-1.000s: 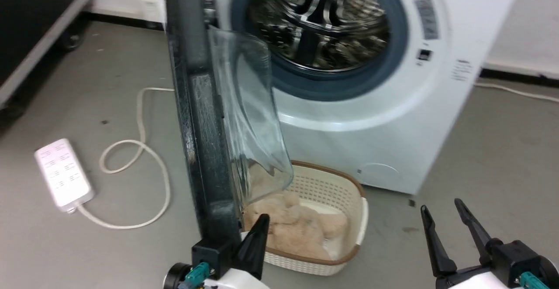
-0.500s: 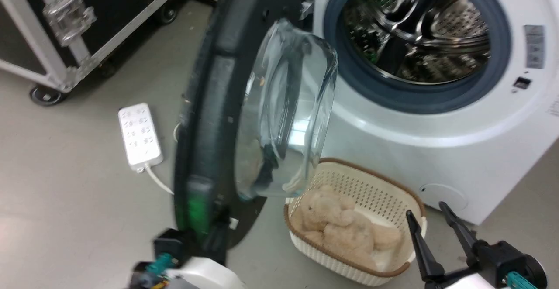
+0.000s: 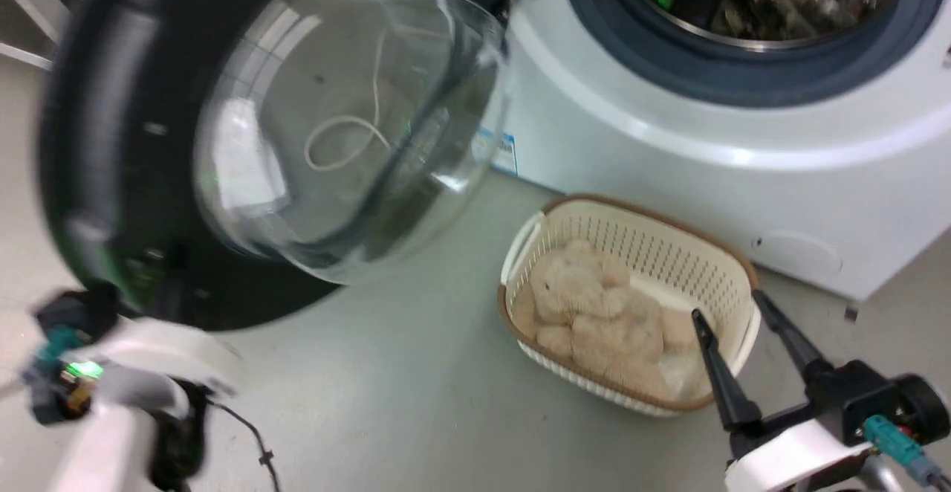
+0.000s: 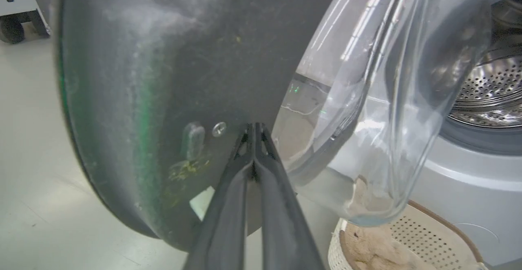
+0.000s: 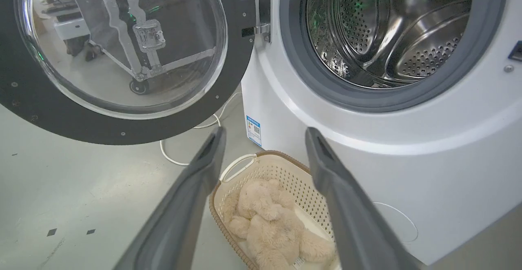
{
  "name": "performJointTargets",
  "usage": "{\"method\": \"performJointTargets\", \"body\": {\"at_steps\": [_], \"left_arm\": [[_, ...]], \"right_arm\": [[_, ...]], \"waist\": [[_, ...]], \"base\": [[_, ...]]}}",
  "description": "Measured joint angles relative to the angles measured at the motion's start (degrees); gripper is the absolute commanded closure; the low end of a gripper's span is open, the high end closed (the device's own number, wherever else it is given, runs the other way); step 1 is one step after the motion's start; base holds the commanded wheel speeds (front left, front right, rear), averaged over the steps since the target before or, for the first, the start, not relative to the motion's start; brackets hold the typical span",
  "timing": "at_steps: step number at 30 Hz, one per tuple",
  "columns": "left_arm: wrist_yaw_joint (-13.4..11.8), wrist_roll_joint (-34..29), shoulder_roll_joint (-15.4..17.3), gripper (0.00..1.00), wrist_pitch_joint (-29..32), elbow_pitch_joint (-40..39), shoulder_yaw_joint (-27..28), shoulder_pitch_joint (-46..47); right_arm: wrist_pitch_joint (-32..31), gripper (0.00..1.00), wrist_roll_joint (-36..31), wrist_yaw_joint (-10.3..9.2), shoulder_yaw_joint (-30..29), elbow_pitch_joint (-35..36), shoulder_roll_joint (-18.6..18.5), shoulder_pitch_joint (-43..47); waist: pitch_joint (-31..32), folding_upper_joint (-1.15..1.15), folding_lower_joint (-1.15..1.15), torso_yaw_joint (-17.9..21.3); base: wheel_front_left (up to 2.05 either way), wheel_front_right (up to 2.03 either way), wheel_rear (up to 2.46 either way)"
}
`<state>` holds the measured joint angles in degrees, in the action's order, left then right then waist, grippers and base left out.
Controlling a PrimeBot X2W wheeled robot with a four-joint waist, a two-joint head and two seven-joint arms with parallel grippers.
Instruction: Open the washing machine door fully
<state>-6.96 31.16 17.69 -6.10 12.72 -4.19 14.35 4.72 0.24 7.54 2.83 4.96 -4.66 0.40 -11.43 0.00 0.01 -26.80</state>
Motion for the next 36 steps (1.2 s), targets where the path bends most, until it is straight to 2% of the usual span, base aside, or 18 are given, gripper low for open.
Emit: {"method": "performJointTargets", "body": {"at_steps": [4,8,15,21,25,31,36], "left_arm": [[1.7,2.3,3.6,1.0,1.0,5.0,3.3,5.1],[2.1,2.1,8.4,1.0,1.5,11.1,5.0,10.4],[4.0,2.6,12.4,1.0,-0.7,22.6,7.1,18.9],[5.7,1.1,12.5,1.0,-5.5,28.1,6.0,22.0],[6.7,0.6,11.6,1.0,-7.4,28.2,5.4,22.1],[7.6,-1.6,8.9,1.0,-8.2,18.7,3.3,19.5],[6.8,-2.5,4.0,1.0,-6.4,7.7,-1.1,12.1]], "right_arm": [[-1.0,0.0,-0.2,0.0,-0.3,1.6,-1.7,-1.0],[-1.5,0.0,-0.3,0.0,-1.0,3.5,-3.0,-1.6],[-2.1,0.0,-0.3,0.01,-2.4,5.4,-5.3,-2.1],[-2.0,0.0,0.0,0.0,-3.5,5.7,-5.8,-2.0],[-0.8,0.0,0.3,0.01,-3.4,4.7,-4.6,-2.0],[2.0,0.0,0.3,0.0,-4.4,2.4,-1.7,-1.6],[4.2,0.0,0.2,0.0,-7.1,0.4,0.4,-0.5]], "waist": [[-3.4,0.0,0.01,1.1],[-6.5,0.0,0.0,2.2],[-10.5,0.0,0.01,3.6],[-10.2,0.0,0.0,4.0],[-8.2,0.0,0.0,4.4],[-3.6,0.0,-0.01,5.3],[0.9,0.0,-0.02,6.6]], "base": [[0.0,0.0,0.0],[0.0,0.0,0.0],[0.0,0.0,0.0],[0.0,0.0,0.0],[0.0,0.0,0.0],[0.0,0.0,0.0],[0.0,0.0,0.0]]}}
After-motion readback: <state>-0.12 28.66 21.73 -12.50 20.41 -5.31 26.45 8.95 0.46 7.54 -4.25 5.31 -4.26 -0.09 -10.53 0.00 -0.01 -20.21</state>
